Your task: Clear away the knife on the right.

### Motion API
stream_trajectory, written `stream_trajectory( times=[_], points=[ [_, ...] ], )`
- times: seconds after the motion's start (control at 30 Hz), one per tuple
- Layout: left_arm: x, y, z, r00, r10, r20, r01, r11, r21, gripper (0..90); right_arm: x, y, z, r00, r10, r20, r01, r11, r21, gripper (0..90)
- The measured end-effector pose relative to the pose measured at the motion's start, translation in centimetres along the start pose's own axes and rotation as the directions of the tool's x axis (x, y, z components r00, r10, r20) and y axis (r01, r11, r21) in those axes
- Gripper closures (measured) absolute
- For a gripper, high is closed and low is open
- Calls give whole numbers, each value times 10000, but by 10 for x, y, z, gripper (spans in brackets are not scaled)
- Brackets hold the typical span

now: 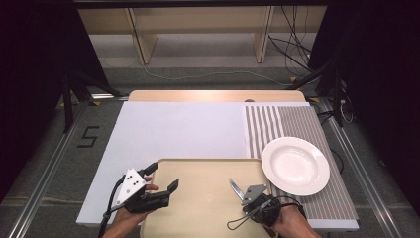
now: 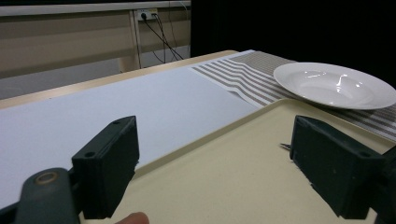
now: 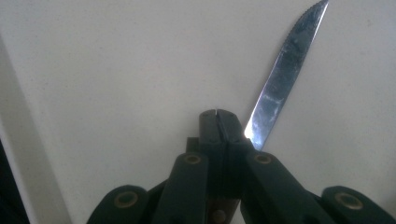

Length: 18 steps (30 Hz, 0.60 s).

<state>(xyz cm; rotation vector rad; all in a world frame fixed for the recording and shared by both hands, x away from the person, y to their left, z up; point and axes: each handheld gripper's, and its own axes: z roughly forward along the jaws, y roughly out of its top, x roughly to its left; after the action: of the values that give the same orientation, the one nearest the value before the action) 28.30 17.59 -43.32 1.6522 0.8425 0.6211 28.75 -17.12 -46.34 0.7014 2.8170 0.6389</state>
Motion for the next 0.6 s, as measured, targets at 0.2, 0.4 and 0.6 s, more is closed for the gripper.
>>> stream_trajectory(
  times=[0.2, 0.4, 0.6],
  points=[
    [0, 0, 0, 10000, -12, -2, 12, 10000, -6, 155, -8, -5, -3, 9993, 311, 198, -313, 9995, 96, 900],
    [0, 0, 0, 10000, -9, 3, 9, 10000, -13, 155, -17, -10, -6, 9972, 604, 450, -616, 9977, 268, 900],
    [0, 0, 0, 10000, 3, -8, -3, 10000, -31, 155, -21, -13, -8, 9958, 769, 487, -790, 9960, 422, 900]
  ],
)
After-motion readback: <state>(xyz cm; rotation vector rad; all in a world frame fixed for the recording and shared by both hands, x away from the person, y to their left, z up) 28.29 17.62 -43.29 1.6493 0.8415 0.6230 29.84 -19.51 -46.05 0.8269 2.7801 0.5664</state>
